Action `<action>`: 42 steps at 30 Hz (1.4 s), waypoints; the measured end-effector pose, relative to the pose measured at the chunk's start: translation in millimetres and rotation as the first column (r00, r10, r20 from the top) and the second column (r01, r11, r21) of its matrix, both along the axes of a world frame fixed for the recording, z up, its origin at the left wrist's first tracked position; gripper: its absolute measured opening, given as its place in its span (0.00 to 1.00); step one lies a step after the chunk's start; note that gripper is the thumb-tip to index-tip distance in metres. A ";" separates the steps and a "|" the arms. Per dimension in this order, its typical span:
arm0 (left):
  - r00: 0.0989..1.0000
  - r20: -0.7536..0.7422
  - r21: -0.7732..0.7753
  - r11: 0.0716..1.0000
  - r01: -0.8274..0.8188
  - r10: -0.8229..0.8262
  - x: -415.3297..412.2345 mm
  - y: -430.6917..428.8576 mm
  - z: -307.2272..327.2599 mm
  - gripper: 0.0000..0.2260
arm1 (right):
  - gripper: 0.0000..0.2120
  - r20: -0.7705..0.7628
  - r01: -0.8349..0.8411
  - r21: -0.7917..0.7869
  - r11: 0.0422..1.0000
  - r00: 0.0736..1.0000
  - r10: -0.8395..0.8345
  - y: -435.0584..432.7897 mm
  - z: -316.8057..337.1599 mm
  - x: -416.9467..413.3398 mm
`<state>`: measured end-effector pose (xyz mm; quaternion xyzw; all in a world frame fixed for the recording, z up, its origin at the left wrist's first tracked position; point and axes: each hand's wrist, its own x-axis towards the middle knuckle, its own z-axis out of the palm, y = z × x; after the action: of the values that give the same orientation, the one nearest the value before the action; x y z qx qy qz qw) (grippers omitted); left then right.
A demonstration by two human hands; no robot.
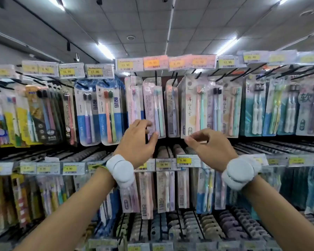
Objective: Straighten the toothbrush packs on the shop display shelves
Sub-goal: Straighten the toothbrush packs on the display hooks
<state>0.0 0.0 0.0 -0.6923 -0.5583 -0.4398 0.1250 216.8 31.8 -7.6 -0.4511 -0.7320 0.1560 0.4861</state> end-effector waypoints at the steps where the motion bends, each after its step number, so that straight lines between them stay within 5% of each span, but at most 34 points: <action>1: 1.000 0.021 -0.001 1.000 0.019 -0.019 0.6 6.8 3.7 0.16 | 0.10 -0.050 -0.037 -0.025 0.999 0.998 0.036 6.7 1.9 -1.2; 6: 0.991 0.034 -0.046 0.991 -0.124 0.126 9.6 36.6 25.5 0.18 | 0.07 -0.205 -0.162 -0.108 0.981 0.969 0.138 39.2 13.0 -14.1; 10: 0.952 0.059 0.011 0.953 -0.303 0.301 16.0 56.0 35.5 0.15 | 0.15 -0.255 -0.229 -0.127 0.965 0.948 0.191 64.8 20.7 -24.5; 17: 0.818 0.115 0.015 0.822 -0.569 0.564 9.4 83.5 46.3 0.18 | 0.12 -0.201 -0.351 -0.153 0.924 0.926 0.319 102.2 27.4 -36.3; 24: 0.763 0.140 0.031 0.768 -0.640 0.631 -6.3 91.8 44.5 0.24 | 0.06 -0.212 -0.454 -0.188 0.871 0.885 0.415 120.3 24.0 -42.1; 32: 0.770 0.207 0.075 0.775 -0.628 0.604 -4.2 78.3 46.4 0.18 | 0.13 -0.187 -0.509 -0.228 0.830 0.859 0.476 126.6 18.0 -58.7; 36: 0.789 0.221 0.080 0.796 -0.600 0.573 -11.4 80.1 52.6 0.11 | 0.10 -0.191 -0.524 -0.210 0.826 0.850 0.491 128.4 19.4 -68.7; 42: 0.813 0.208 0.092 0.817 -0.569 0.543 -18.0 75.9 54.9 0.13 | 0.09 -0.206 -0.519 -0.176 0.836 0.850 0.484 127.5 23.2 -75.7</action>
<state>-18.0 75.9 54.9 -0.4462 -0.7105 -0.4828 0.2513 141.1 159.4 15.6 -0.2817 -0.7626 0.3943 0.4284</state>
